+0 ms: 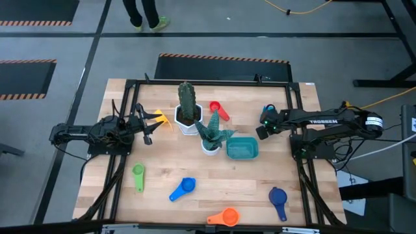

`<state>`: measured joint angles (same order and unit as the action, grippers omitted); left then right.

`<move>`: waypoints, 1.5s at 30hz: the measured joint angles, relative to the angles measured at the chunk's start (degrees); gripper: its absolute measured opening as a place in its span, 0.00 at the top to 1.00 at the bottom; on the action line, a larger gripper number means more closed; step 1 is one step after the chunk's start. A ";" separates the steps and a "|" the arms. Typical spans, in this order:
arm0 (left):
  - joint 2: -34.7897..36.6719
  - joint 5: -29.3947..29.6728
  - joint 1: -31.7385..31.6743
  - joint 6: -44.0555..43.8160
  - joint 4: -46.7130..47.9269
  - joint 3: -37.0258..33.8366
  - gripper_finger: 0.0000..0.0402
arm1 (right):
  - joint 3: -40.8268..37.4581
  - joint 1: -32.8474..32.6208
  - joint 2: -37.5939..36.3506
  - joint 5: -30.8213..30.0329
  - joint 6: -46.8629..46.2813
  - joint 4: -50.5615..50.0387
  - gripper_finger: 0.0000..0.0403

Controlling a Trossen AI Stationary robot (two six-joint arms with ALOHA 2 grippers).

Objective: Nest measuring cups in basket
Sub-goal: Move the light blue measuring cup to the bottom middle of the table

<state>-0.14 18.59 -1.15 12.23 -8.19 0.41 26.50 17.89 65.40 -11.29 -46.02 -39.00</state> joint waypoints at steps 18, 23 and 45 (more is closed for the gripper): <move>0.00 0.00 0.00 0.00 0.00 0.00 0.67 | 18.67 -1.48 -7.33 4.25 5.86 -14.94 0.98; 0.00 0.00 0.02 0.00 0.00 0.00 0.67 | 27.99 -6.61 -8.60 8.73 4.25 -17.57 0.98; 0.00 0.00 0.02 0.00 0.00 0.01 0.67 | 23.80 -47.31 -9.95 14.06 -26.36 8.66 0.98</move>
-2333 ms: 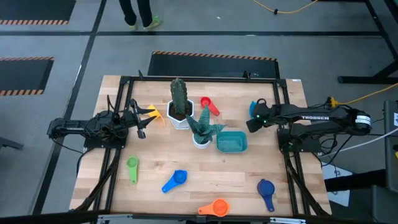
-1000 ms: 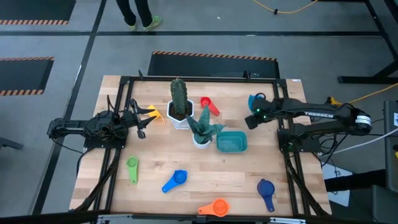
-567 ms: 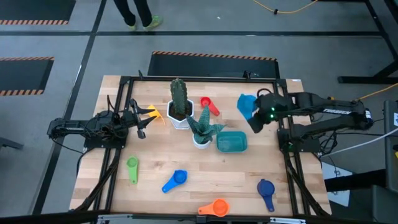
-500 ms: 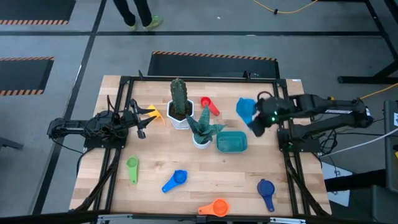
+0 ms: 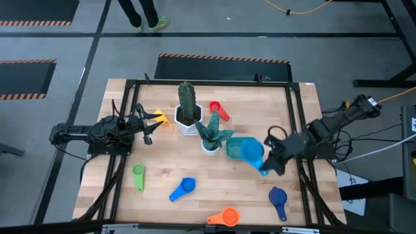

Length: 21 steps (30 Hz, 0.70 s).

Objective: Nest measuring cups in basket
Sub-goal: Move the light blue measuring cup to the bottom middle of the table

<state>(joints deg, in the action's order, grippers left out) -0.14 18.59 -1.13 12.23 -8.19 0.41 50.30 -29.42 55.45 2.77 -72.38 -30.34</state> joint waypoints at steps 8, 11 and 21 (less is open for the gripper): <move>0.00 -0.02 -0.02 0.00 0.00 0.01 0.67 | -13.33 -6.27 0.89 -3.06 -9.45 23.05 0.98; 0.00 -0.02 0.00 -0.01 -0.02 0.01 0.67 | -17.53 -7.52 1.12 -5.07 -11.57 27.65 0.98; 0.00 0.00 -0.02 -0.02 0.00 0.00 0.67 | -25.61 -10.06 3.53 -7.17 -12.18 38.53 0.98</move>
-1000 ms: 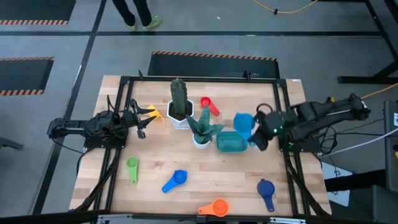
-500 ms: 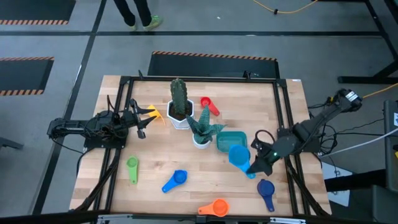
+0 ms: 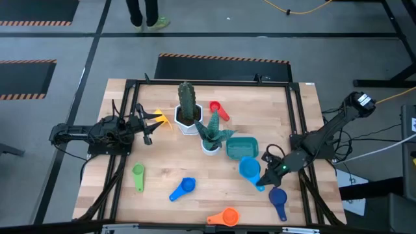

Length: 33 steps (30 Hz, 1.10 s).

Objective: Nest measuring cups in basket
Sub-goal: Move the light blue measuring cup to the bottom middle of the table

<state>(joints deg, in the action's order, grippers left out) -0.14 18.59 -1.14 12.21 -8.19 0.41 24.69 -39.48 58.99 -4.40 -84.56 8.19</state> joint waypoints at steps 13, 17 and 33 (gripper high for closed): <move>0.00 -0.02 -0.01 0.00 0.00 0.00 0.67 | -0.74 -0.70 13.63 0.92 0.59 13.80 0.97; 0.00 -0.02 0.02 0.00 0.00 0.00 0.67 | -0.74 -0.70 17.47 1.52 0.57 17.34 0.97; 0.00 0.00 0.00 0.01 0.00 0.01 0.67 | -0.74 -0.72 25.82 5.62 0.57 21.27 0.97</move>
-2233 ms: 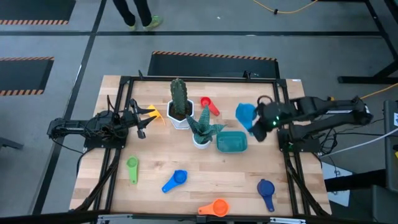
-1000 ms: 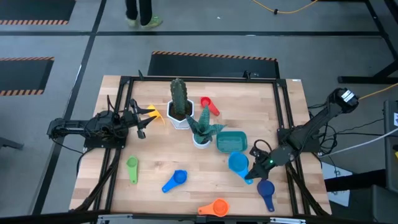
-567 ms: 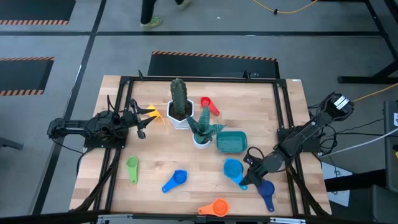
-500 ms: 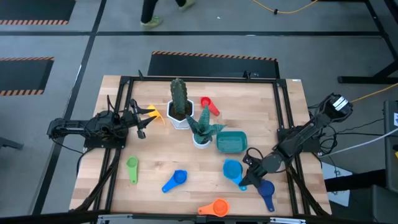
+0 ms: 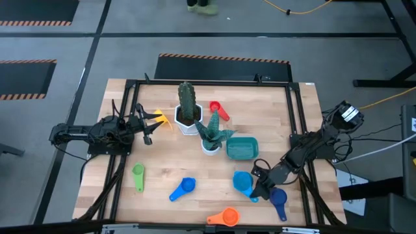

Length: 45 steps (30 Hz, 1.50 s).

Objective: Nest measuring cups in basket
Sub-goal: Move the light blue measuring cup to the bottom middle of the table

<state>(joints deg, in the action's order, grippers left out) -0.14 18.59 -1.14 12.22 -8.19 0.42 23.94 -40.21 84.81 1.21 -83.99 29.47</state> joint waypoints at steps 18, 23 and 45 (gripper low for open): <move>0.00 0.00 -0.01 -0.01 0.00 -0.02 0.67 | 0.01 0.00 0.97 0.00 0.15 -0.15 0.93; 0.00 -0.01 0.01 -0.01 0.00 -0.01 0.67 | 0.00 0.00 0.97 -0.01 0.15 -0.17 0.92; 0.00 0.00 -0.01 -0.01 0.00 0.00 0.67 | 0.02 0.02 0.97 0.36 0.12 -0.97 0.78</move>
<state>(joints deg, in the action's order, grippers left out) -0.14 18.59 -1.15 12.21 -8.19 0.43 23.97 -40.18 85.78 1.57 -83.87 28.49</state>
